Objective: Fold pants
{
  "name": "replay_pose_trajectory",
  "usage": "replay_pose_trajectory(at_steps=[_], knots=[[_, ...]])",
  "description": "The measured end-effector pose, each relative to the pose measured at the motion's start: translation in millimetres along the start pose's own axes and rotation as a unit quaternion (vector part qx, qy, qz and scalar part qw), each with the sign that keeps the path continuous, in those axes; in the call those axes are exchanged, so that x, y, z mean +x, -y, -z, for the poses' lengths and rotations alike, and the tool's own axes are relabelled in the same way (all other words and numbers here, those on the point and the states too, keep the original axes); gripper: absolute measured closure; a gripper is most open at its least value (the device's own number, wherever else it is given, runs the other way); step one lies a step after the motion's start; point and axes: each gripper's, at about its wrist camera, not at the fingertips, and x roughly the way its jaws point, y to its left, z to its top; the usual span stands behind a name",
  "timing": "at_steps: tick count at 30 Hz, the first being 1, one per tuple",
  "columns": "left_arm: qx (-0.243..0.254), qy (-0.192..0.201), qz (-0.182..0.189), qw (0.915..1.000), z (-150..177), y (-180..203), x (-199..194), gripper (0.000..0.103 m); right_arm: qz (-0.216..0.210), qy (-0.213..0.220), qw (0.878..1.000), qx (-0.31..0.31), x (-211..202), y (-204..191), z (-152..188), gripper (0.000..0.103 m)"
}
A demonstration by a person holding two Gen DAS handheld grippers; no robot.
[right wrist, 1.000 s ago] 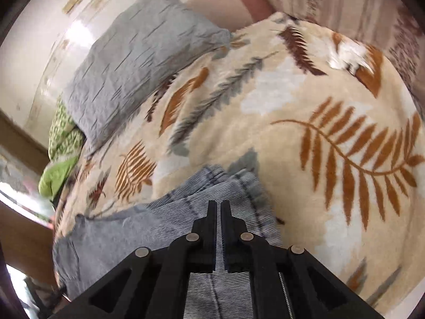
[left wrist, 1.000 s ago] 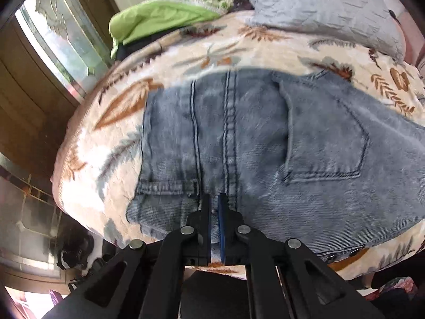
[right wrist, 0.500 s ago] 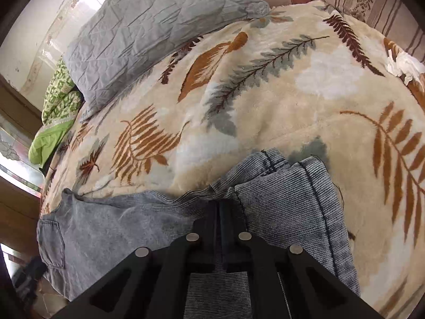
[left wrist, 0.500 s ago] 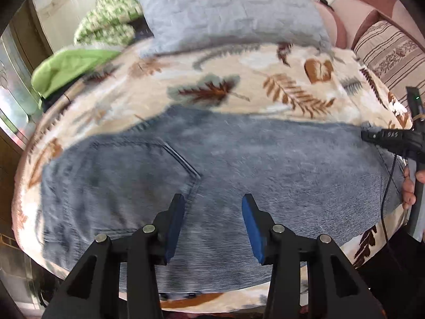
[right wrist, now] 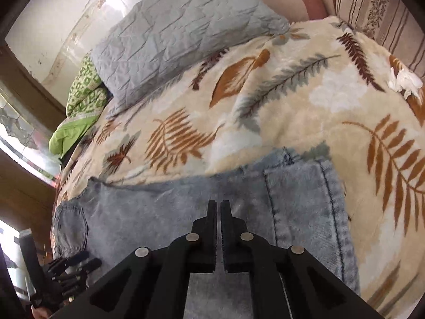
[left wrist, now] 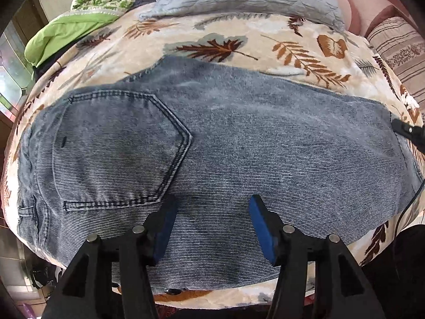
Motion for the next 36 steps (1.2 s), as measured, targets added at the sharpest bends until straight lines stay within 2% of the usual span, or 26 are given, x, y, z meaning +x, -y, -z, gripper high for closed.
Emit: replay_pose_trajectory(at_steps=[4,6,9,13,14,18,23,26,29,32,36], knots=[[0.016,0.034,0.003,0.9993,-3.1,4.7,-10.9,0.046,0.007,-0.024,0.999,-0.025,6.2,-5.3,9.0,0.098],[0.022,0.039,0.011,0.9989,-5.1,8.8,-14.3,0.045,0.016,-0.039,0.999,-0.032,14.5,-6.6,11.8,0.098],[0.028,0.029,0.015,0.9991,-6.4,15.4,-7.9,0.042,0.027,-0.062,0.997,-0.026,29.2,-5.1,13.7,0.098],[0.027,-0.001,0.01,0.9996,-2.6,17.1,9.4,0.042,0.033,-0.058,0.997,-0.029,38.4,-5.8,8.7,0.097],[0.022,-0.011,0.007,0.9997,-1.1,15.5,14.1,0.039,0.034,-0.056,0.997,-0.03,40.7,-5.9,7.7,0.097],[0.008,-0.011,0.002,0.9999,-0.7,8.5,18.1,0.023,0.034,-0.051,0.998,-0.028,45.2,-5.8,4.2,0.098],[0.01,-0.012,-0.004,0.9999,4.8,7.3,21.3,0.009,0.029,-0.048,0.998,-0.01,44.0,-3.6,1.3,0.098],[0.011,-0.012,-0.006,0.9998,9.6,7.2,22.5,0.004,0.024,-0.035,0.999,-0.002,37.0,-4.4,0.3,0.098],[0.01,-0.014,-0.004,0.9998,11.0,7.5,22.5,0.003,0.018,0.002,1.0,-0.012,20.0,-9.3,-1.2,0.098],[0.011,-0.014,-0.005,0.9998,12.5,7.7,21.6,0.003,-0.003,0.036,0.999,-0.023,1.6,-14.3,-1.7,0.098],[0.016,-0.034,-0.003,0.9993,14.0,9.6,20.4,0.0,-0.028,0.054,0.997,-0.055,-14.0,-28.3,4.0,0.098]])
